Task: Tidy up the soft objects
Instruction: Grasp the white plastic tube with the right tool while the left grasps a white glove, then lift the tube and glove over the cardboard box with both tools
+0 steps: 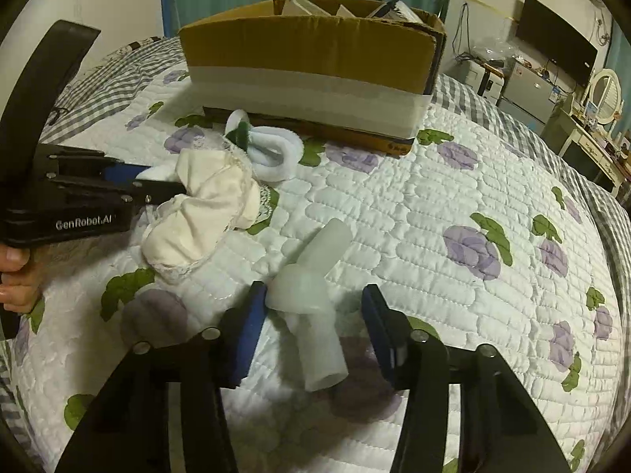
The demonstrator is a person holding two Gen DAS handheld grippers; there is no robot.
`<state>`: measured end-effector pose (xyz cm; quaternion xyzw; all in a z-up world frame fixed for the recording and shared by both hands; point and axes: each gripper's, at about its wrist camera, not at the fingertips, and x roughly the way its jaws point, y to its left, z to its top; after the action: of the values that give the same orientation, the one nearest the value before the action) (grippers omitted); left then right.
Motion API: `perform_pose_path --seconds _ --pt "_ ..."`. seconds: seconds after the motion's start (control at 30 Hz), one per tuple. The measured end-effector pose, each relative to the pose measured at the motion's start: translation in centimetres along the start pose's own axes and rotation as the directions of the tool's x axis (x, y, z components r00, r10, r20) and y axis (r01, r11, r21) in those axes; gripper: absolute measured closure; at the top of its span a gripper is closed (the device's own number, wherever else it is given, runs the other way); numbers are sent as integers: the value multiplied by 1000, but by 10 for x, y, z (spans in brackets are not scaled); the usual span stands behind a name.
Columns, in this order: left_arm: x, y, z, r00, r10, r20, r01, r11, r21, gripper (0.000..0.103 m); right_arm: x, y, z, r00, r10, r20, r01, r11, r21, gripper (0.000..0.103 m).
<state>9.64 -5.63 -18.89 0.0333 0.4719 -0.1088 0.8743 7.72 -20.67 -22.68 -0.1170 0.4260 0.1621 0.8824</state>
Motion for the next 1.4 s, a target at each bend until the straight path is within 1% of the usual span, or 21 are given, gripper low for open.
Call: perform_pose_path --seconds 0.03,0.1,0.13,0.27,0.37,0.63,0.8,0.87,0.93,1.03,1.13,1.3,1.4 --pt "-2 3 0 1000 2 1 -1 1000 -6 79 0 1 0 1000 9 -4 -9 1000 2 64" --pt "-5 7 0 1000 6 3 -6 1000 -15 80 1 2 -1 999 37 -12 -37 999 12 72" --pt "-7 10 -1 1000 10 6 -10 1000 -21 80 0 3 -1 999 35 -14 -34 999 15 73" --pt "-18 19 -2 1000 19 22 -18 999 -40 80 -7 9 -1 1000 23 -4 -23 1000 14 75" --pt "-31 23 -3 999 20 42 -18 999 -47 80 -15 11 1 999 32 9 -32 999 31 76" --pt "-74 27 2 992 12 129 -6 999 -47 80 -57 27 15 993 9 117 -13 999 30 76" --pt "-112 26 8 978 11 209 -4 999 -34 80 -93 33 30 979 8 202 -19 998 54 76" --pt "-123 24 9 971 18 238 -13 1000 -23 80 -110 37 38 971 1 238 -15 998 58 76" --pt "-136 22 10 963 19 269 -15 1000 -15 80 -127 45 45 960 -18 278 5 999 46 76" --pt "-159 20 14 947 15 322 -15 1000 -2 80 -151 54 52 943 -23 333 12 999 33 76" --pt "-181 18 19 928 11 373 -15 1000 6 80 -176 61 60 919 -31 394 23 999 25 76" --pt "-212 19 30 894 14 447 -18 1000 6 80 -214 64 78 871 -44 488 39 999 20 76" --pt "-223 21 40 883 1 470 0 1000 -3 80 -229 65 90 848 -51 528 47 999 22 76"
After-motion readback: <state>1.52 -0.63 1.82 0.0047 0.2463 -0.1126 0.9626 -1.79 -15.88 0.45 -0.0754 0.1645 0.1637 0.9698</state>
